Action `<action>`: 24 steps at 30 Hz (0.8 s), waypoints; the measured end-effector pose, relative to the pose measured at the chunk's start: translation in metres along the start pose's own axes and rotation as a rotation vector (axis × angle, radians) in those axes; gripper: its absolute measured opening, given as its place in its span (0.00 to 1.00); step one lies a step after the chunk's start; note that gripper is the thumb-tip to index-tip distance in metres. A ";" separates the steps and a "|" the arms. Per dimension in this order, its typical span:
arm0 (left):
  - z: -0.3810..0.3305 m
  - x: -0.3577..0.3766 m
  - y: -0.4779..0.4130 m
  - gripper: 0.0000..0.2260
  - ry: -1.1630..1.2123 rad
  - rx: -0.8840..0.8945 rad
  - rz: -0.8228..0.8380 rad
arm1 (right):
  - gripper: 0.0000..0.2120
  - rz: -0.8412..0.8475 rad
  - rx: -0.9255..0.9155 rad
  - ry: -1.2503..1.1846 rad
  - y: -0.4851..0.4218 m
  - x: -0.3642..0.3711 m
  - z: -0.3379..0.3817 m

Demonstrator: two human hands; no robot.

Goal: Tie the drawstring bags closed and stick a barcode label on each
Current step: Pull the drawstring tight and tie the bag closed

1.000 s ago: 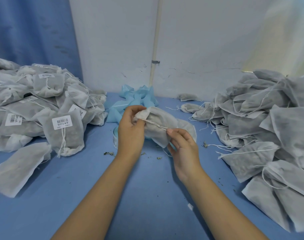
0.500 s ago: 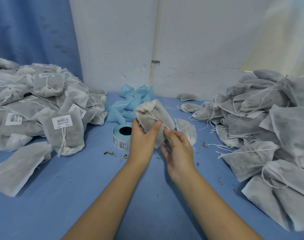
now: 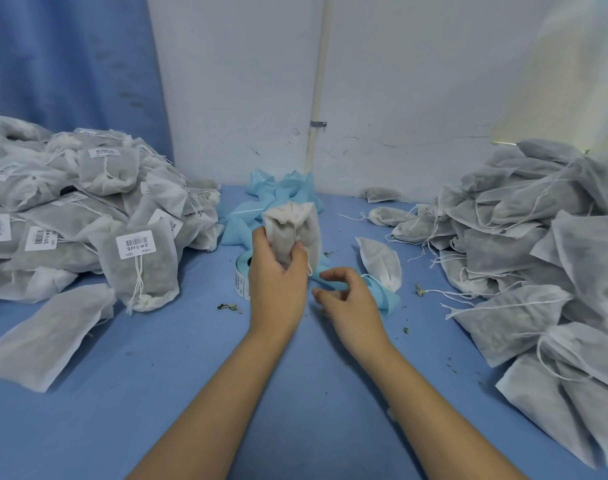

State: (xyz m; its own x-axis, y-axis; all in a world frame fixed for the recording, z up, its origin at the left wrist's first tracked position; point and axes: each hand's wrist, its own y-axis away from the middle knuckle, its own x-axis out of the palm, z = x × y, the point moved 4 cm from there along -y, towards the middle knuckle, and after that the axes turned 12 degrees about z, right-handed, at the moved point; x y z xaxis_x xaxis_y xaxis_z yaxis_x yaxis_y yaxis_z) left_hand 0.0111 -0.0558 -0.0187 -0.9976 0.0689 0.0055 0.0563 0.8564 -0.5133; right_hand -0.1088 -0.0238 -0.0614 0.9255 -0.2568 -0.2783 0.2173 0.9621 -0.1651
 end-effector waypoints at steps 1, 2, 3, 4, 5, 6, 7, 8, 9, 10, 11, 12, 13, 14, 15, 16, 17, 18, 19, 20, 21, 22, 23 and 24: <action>0.000 -0.003 -0.001 0.08 -0.024 0.012 -0.007 | 0.15 0.040 -0.049 0.125 -0.001 0.000 0.000; 0.001 -0.006 -0.002 0.09 -0.029 0.008 -0.018 | 0.20 0.088 -0.090 0.247 -0.001 0.002 0.000; 0.003 -0.010 -0.004 0.09 -0.016 -0.011 -0.029 | 0.25 0.132 -0.114 0.366 -0.001 0.004 -0.001; 0.006 -0.013 -0.005 0.10 0.012 -0.038 -0.033 | 0.27 0.163 -0.126 0.480 -0.002 0.007 -0.001; 0.010 -0.015 -0.006 0.10 0.045 -0.068 -0.033 | 0.28 0.181 -0.134 0.580 -0.003 0.010 -0.001; 0.013 -0.017 -0.006 0.09 0.071 -0.095 -0.032 | 0.28 0.189 -0.141 0.655 -0.003 0.012 -0.001; 0.015 -0.018 -0.005 0.10 0.080 -0.107 -0.036 | 0.27 0.191 -0.150 0.698 -0.003 0.013 -0.001; 0.016 -0.020 -0.004 0.10 0.074 -0.101 -0.037 | 0.26 0.186 -0.161 0.715 -0.002 0.014 0.000; 0.016 -0.020 -0.003 0.09 0.065 -0.085 -0.035 | 0.23 0.175 -0.171 0.711 -0.002 0.014 0.000; 0.017 -0.020 -0.001 0.07 0.053 -0.073 -0.028 | 0.20 0.153 -0.179 0.687 -0.001 0.013 0.001; 0.019 -0.020 0.001 0.06 0.035 -0.065 -0.022 | 0.16 0.116 -0.183 0.655 0.001 0.011 0.002; 0.022 -0.020 0.003 0.07 0.012 -0.057 -0.011 | 0.11 0.066 -0.185 0.631 0.001 0.008 0.004; 0.024 -0.020 0.005 0.08 -0.020 -0.046 0.011 | 0.07 0.012 -0.186 0.619 0.001 0.006 0.006; 0.026 -0.019 0.007 0.09 -0.064 -0.033 0.055 | 0.05 -0.031 -0.189 0.614 0.001 0.004 0.007; 0.027 -0.018 0.008 0.09 -0.114 -0.017 0.120 | 0.04 -0.060 -0.194 0.606 0.002 0.003 0.008; 0.028 -0.016 0.010 0.08 -0.167 -0.004 0.197 | 0.04 -0.082 -0.200 0.596 0.003 0.002 0.009; 0.030 -0.014 0.011 0.08 -0.221 0.003 0.266 | 0.04 -0.106 -0.206 0.597 0.004 0.001 0.010; 0.031 -0.012 0.011 0.11 -0.272 0.007 0.310 | 0.04 -0.134 -0.210 0.610 0.004 0.000 0.011; 0.032 -0.012 0.011 0.14 -0.308 0.003 0.328 | 0.04 -0.163 -0.208 0.625 0.005 -0.002 0.011; 0.033 -0.012 0.010 0.14 -0.323 -0.008 0.330 | 0.05 -0.191 -0.201 0.631 0.005 -0.004 0.011; 0.035 -0.012 0.010 0.11 -0.310 -0.019 0.331 | 0.05 -0.214 -0.192 0.625 0.004 -0.006 0.010; 0.035 -0.013 0.010 0.10 -0.284 -0.027 0.336 | 0.06 -0.232 -0.184 0.613 0.004 -0.008 0.010; 0.036 -0.013 0.010 0.10 -0.258 -0.029 0.349 | 0.06 -0.245 -0.182 0.600 0.003 -0.009 0.009; 0.036 -0.013 0.010 0.10 -0.236 -0.029 0.368 | 0.06 -0.253 -0.182 0.590 0.003 -0.010 0.009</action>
State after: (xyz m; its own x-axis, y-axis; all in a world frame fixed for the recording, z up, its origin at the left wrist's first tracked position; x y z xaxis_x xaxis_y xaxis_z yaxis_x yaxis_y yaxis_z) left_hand 0.0233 -0.0663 -0.0548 -0.8926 0.2561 -0.3711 0.4073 0.8111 -0.4199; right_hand -0.1143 -0.0176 -0.0506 0.5167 -0.5300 -0.6724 0.3017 0.8477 -0.4364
